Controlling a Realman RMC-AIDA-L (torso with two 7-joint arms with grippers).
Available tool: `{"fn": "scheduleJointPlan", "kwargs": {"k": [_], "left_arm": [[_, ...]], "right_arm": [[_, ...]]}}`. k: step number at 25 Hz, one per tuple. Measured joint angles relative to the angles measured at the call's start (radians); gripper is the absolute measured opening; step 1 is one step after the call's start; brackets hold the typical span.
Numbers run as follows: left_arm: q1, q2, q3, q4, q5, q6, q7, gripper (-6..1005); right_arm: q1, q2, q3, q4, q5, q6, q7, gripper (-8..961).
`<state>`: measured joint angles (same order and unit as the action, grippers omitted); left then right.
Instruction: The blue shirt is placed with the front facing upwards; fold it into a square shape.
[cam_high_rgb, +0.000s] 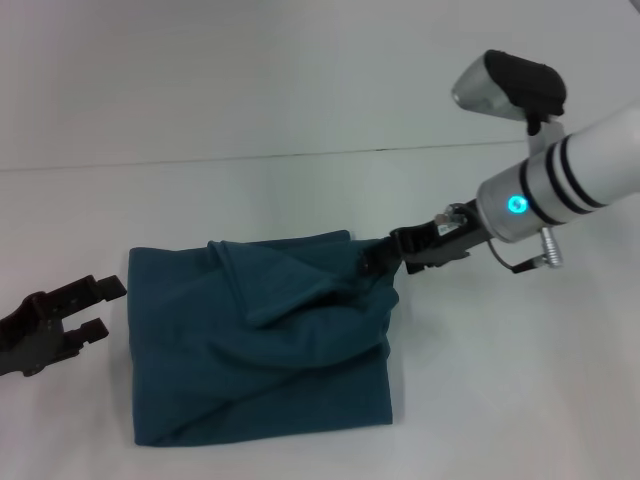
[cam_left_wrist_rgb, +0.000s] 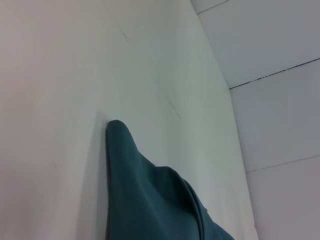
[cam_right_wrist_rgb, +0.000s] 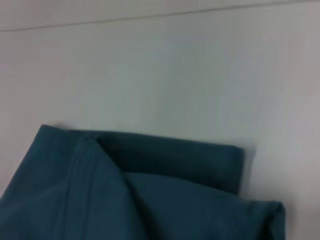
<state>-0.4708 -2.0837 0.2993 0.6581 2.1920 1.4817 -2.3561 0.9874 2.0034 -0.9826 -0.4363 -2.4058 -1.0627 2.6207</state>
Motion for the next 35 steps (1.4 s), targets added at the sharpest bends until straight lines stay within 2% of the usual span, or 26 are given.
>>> {"fn": "scheduleJointPlan", "kwargs": {"k": [6, 12, 21, 29, 34, 35], "left_arm": [[0.0, -0.001, 0.001, -0.008, 0.0, 0.0, 0.006, 844], [0.0, -0.002, 0.001, -0.015, 0.0, -0.007, 0.01, 844], [-0.003, -0.004, 0.002, -0.015, 0.0, -0.008, 0.011, 844], [-0.003, -0.004, 0.001, -0.015, 0.0, -0.009, 0.011, 844], [-0.003, -0.004, 0.0, -0.015, 0.0, -0.009, 0.011, 844], [-0.003, -0.004, 0.0, -0.015, 0.0, -0.009, 0.011, 844]], "right_arm": [[0.004, 0.026, 0.006, 0.018, 0.014, 0.089, 0.002, 882], [0.003, 0.049, 0.01, 0.015, 0.028, 0.118, 0.002, 841], [-0.001, 0.049, 0.012, 0.01, 0.054, 0.126, 0.002, 780], [-0.001, 0.046, 0.012, 0.007, 0.054, 0.117, 0.029, 335], [-0.004, 0.048, 0.012, 0.001, 0.064, 0.11, 0.021, 106], [-0.004, 0.049, 0.012, 0.0, 0.067, 0.11, 0.017, 104]]}}
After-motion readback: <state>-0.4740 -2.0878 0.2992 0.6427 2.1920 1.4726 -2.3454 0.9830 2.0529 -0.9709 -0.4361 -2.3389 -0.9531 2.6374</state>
